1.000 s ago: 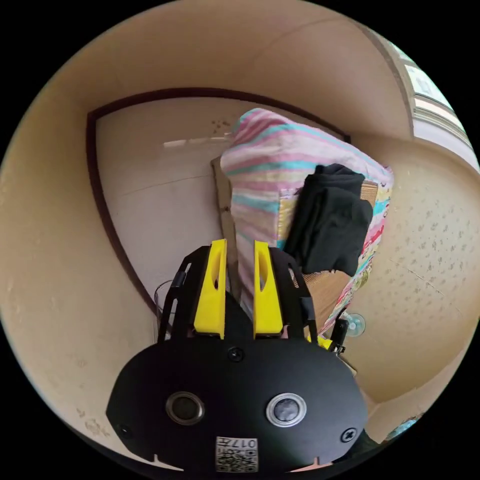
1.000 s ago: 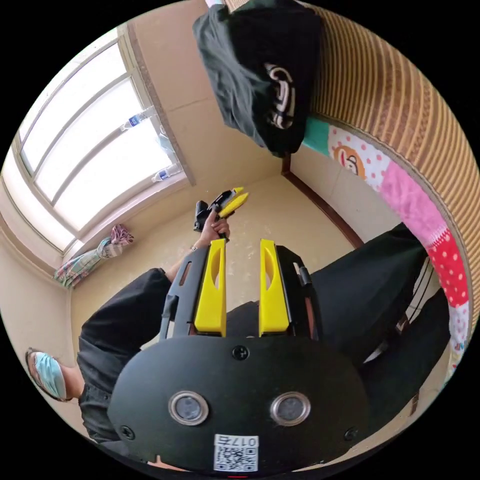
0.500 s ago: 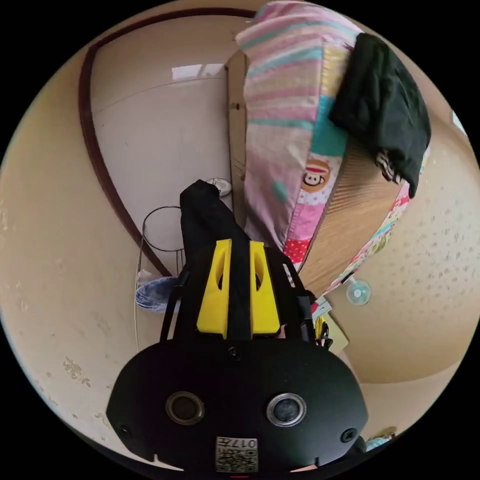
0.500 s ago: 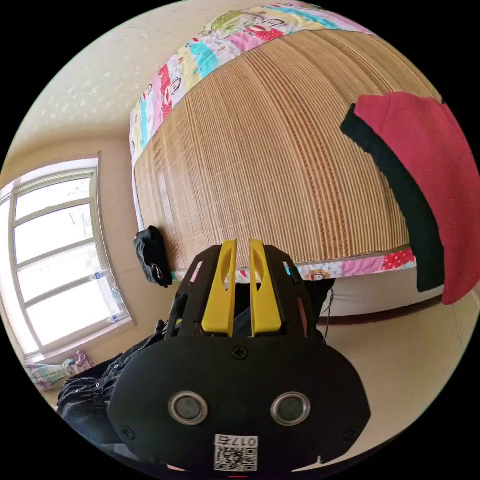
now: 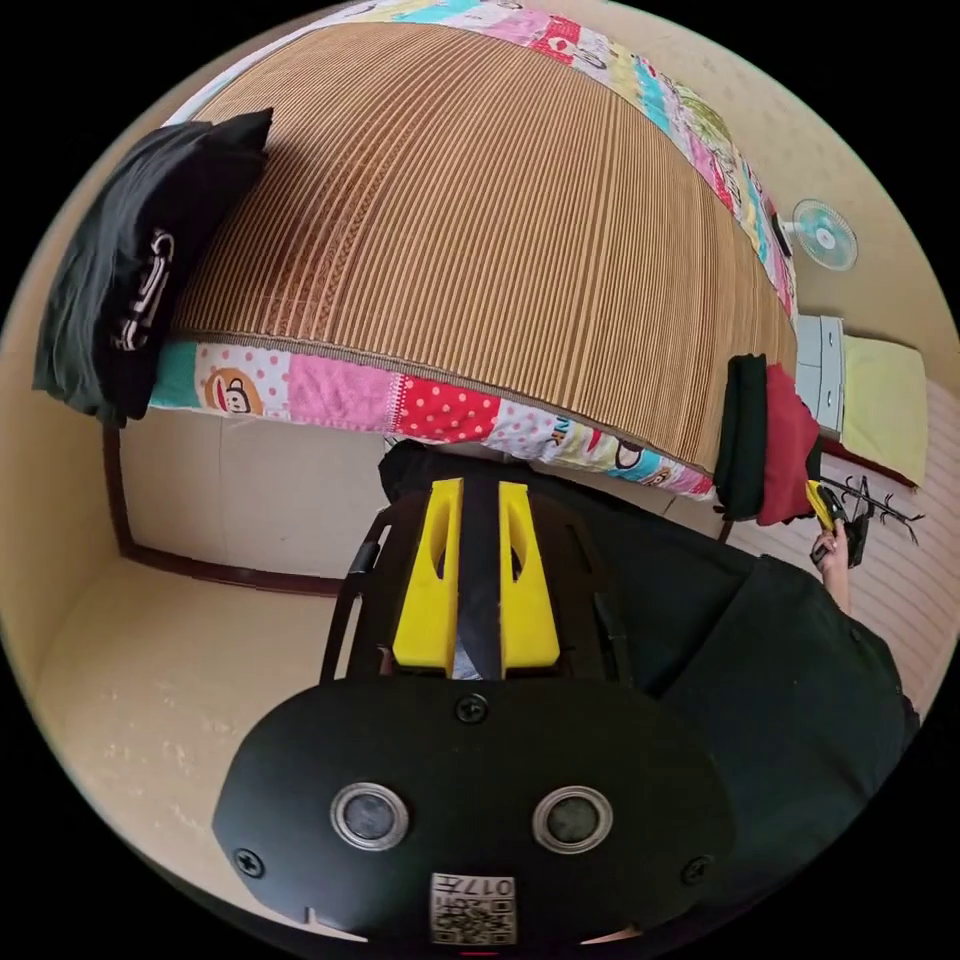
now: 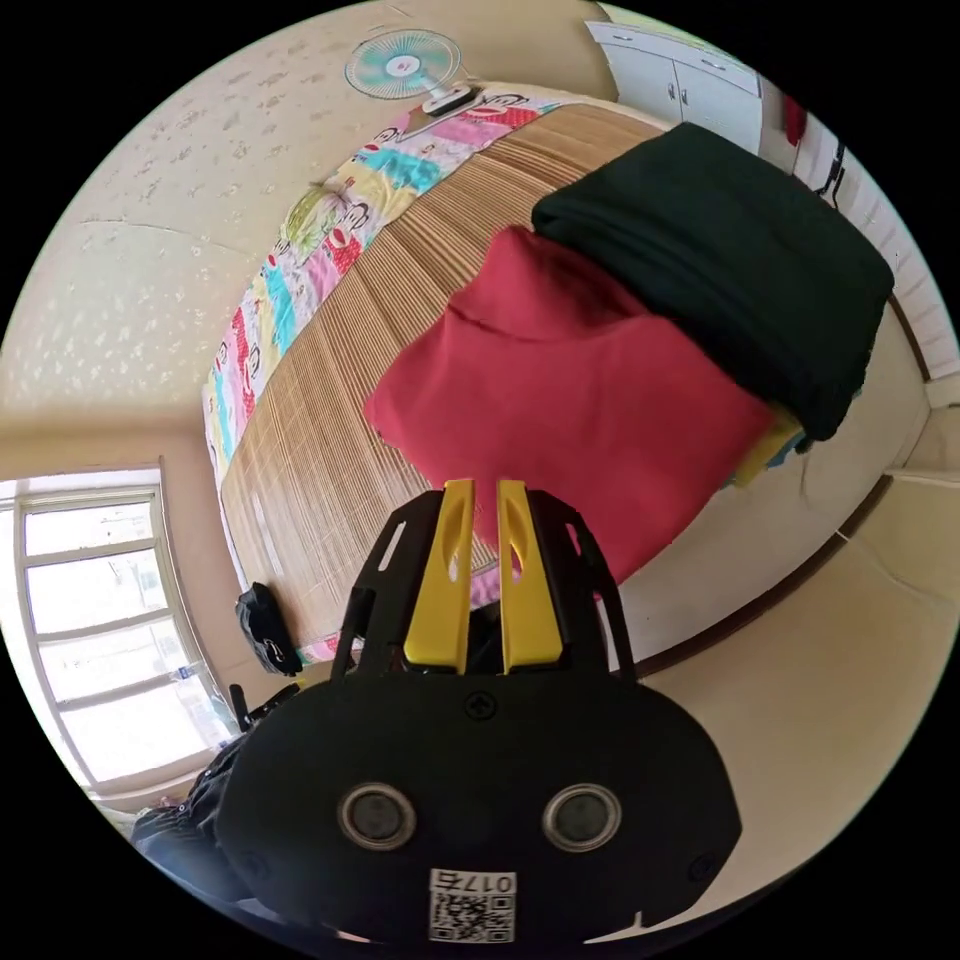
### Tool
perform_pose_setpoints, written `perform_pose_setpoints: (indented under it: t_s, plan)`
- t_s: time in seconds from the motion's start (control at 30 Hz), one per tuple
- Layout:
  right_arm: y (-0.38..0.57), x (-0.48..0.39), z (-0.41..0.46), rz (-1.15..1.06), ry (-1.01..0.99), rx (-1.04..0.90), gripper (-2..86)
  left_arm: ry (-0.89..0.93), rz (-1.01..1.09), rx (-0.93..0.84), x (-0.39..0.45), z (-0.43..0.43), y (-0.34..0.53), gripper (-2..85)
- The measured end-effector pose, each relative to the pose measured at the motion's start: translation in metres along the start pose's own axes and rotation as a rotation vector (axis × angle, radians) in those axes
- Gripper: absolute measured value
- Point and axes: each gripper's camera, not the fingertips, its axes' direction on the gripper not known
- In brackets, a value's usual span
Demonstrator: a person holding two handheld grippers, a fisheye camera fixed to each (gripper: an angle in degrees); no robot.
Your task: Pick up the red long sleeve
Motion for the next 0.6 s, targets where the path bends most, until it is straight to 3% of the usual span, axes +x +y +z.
perform_pose_setpoints:
  t_s: [0.23,0.6]
  plan:
    - [-0.056,-0.076,-0.019,-0.219,0.168,0.049,6.8,-0.03,-0.14,0.058,-0.01,0.047,0.028,7.3]
    - [-0.1,-0.146,0.076,-0.304,0.3,-0.016,11.9,-0.025,-0.234,0.242,-0.051,0.052,0.065,8.3]
